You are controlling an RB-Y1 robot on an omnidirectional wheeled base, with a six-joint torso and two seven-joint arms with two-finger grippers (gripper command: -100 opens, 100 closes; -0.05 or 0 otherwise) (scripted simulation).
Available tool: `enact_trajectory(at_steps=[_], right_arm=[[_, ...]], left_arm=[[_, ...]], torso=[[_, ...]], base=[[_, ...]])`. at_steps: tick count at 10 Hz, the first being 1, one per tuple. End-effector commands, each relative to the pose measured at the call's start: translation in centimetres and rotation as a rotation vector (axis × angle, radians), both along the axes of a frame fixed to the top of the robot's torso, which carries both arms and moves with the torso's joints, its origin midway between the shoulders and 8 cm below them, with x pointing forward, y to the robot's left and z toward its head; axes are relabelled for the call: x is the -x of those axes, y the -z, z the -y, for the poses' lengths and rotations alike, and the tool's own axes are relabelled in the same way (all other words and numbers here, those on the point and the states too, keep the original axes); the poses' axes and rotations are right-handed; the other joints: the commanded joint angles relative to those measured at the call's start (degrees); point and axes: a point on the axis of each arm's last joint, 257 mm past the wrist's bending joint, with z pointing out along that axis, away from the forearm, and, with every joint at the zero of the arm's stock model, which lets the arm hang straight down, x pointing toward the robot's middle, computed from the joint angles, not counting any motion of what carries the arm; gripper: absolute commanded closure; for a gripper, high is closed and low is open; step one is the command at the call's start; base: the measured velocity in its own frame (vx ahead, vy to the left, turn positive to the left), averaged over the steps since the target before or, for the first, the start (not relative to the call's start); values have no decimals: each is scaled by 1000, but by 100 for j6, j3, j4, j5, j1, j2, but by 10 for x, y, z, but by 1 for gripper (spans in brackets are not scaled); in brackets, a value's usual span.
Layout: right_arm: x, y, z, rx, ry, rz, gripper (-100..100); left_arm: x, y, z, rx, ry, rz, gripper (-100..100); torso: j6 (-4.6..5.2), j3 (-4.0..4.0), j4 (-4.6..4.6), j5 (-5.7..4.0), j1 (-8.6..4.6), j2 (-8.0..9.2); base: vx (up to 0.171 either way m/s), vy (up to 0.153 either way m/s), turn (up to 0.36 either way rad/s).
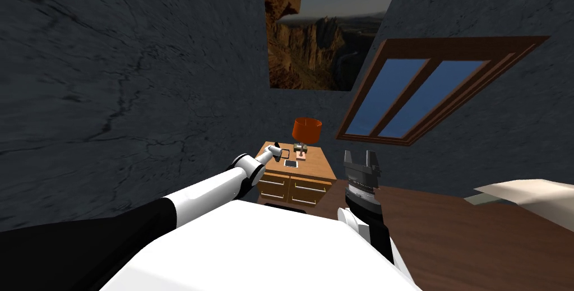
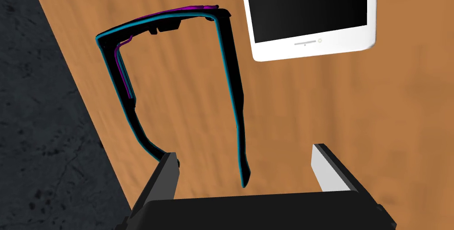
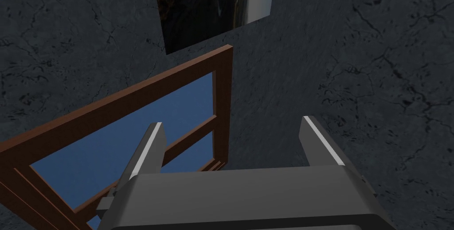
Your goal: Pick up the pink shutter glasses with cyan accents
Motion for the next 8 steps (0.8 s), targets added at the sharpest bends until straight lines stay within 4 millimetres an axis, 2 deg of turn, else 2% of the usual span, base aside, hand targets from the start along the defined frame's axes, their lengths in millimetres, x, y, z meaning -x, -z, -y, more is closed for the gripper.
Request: enact_trajectory(at_steps=[1,2,3,4,5,6,8], right_arm=[[0,0,0,0,0,0,0],[0,0,0,0,0,0,0],[0,0,0,0,0,0,0],[0,0,0,0,0,0,0],[0,0,0,0,0,0,0],[0,0,0,0,0,0,0],[0,0,0,0,0,0,0]], left_arm=[[2,2,7,-1,18,4,-100],[8,6,20,-2,51,3,-100],[-2,-6,26,8,58,35,-100],[8,6,20,-2,51,3,-100],[14,11,33,-1,85,3,-100],[12,9,34,0,86,8,-100],[27,19,60,1,152,3,-100]], torso=[[0,0,0,0,0,0],[5,-5,-2,-1,-6,-7],[0,-10,-4,-1,-4,-16],[7,-9,-3,-2,-6,-15],[6,-3,-2,0,1,-2],[0,-2,-1,1,4,-2],[3,-8,-3,-1,-7,-13]], base=[[61,-39,127],[85,-33,253],[65,-32,100],[21,-9,-40],[34,-10,215],[41,-26,127],[37,-45,199]])
